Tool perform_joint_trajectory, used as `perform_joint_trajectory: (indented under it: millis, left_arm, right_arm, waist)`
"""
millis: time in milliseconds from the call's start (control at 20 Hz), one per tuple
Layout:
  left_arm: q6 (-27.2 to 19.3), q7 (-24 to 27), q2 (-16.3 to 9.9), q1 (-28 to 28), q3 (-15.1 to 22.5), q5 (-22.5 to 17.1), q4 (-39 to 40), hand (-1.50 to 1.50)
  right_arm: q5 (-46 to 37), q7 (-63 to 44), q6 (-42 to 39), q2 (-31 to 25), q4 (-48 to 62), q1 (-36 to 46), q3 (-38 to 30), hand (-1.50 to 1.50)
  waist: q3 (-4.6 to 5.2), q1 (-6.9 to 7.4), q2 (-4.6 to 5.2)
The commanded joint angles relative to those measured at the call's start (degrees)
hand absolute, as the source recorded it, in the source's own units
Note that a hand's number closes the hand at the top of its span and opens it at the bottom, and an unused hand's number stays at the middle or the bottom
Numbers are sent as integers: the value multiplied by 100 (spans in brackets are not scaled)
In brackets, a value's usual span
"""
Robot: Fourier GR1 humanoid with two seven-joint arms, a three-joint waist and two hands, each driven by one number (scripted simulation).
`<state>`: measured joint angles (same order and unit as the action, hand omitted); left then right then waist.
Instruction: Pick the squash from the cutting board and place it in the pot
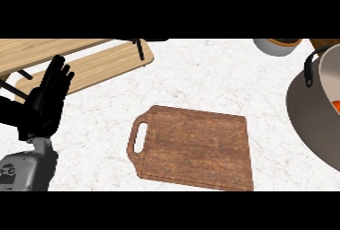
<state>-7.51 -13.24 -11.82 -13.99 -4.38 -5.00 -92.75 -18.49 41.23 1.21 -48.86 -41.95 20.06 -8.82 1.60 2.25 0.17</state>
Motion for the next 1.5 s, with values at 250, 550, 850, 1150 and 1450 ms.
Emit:
perform_joint_trajectory:
  millis: [250,550,850,1150,1450]
  left_arm:
    - [34,1,-4,-95,-53,-53,85,0]
    - [43,70,11,79,-45,-36,21,0]
    - [126,-32,-105,42,-145,-124,-46,0]
    - [43,21,-75,46,-109,-4,-59,0]
    - [9,112,58,127,-81,-38,-69,0]
  right_arm:
    - [658,563,-1719,452,912,620,-87,-150]
    - [1497,706,-2619,505,1476,889,-745,-150]
    - [1925,473,-3483,-347,2230,1188,-1193,-150]
    - [2099,352,-4262,-913,2585,1147,-1302,-150]
    - [2135,511,-4375,-1002,2524,896,-1275,-150]
  waist:
    - [-184,13,58]
    - [-190,8,56]
    - [-201,41,83]
    - [-211,33,91]
    - [-234,36,107]
